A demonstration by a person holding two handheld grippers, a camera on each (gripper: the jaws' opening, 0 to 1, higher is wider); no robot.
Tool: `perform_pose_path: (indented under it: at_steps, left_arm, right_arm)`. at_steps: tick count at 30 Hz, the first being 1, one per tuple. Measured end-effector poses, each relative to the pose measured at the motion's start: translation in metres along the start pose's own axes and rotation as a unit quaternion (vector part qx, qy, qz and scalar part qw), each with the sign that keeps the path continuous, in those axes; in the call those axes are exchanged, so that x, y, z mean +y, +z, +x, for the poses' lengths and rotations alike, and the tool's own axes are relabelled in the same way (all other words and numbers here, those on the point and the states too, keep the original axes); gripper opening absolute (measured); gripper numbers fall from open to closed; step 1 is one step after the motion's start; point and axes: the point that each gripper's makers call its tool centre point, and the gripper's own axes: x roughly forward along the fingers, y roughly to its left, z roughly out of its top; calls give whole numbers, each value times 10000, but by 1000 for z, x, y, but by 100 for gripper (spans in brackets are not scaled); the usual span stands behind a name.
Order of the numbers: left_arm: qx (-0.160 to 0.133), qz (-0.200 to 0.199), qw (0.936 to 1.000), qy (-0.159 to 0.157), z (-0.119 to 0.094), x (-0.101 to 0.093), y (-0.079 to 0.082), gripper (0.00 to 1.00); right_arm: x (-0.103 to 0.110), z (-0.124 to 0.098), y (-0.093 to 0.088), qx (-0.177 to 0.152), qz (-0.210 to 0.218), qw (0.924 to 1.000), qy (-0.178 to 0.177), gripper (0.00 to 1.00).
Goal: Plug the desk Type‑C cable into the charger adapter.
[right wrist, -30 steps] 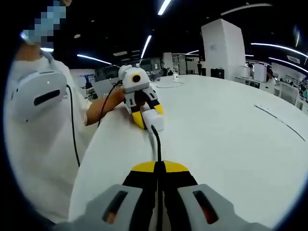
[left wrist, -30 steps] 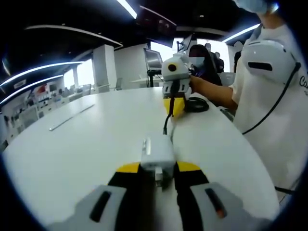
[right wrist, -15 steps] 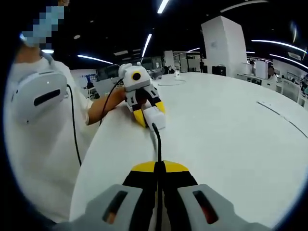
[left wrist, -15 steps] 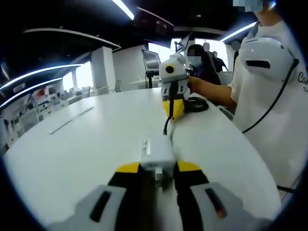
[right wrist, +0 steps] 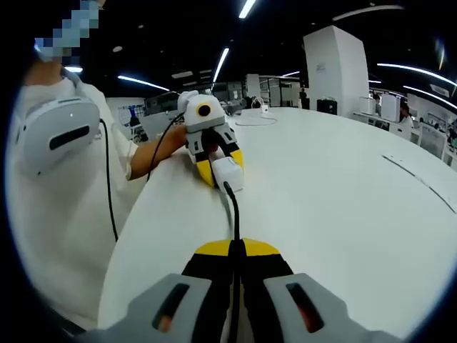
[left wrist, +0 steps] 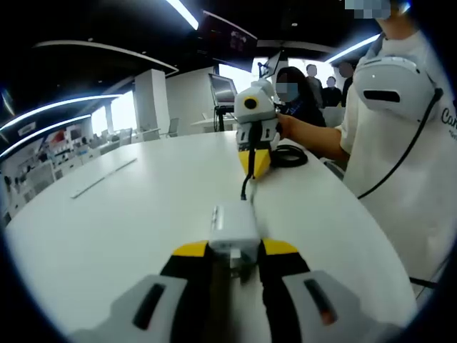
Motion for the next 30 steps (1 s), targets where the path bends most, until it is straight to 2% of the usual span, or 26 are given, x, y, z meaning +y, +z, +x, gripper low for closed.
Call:
perform_pose_path:
  at_steps: [30]
  left_arm:
    - [16,-2,10000,-97,-1,-4,1,26]
  right_arm:
    - [1,5,1,191,-221,9996,-66,3]
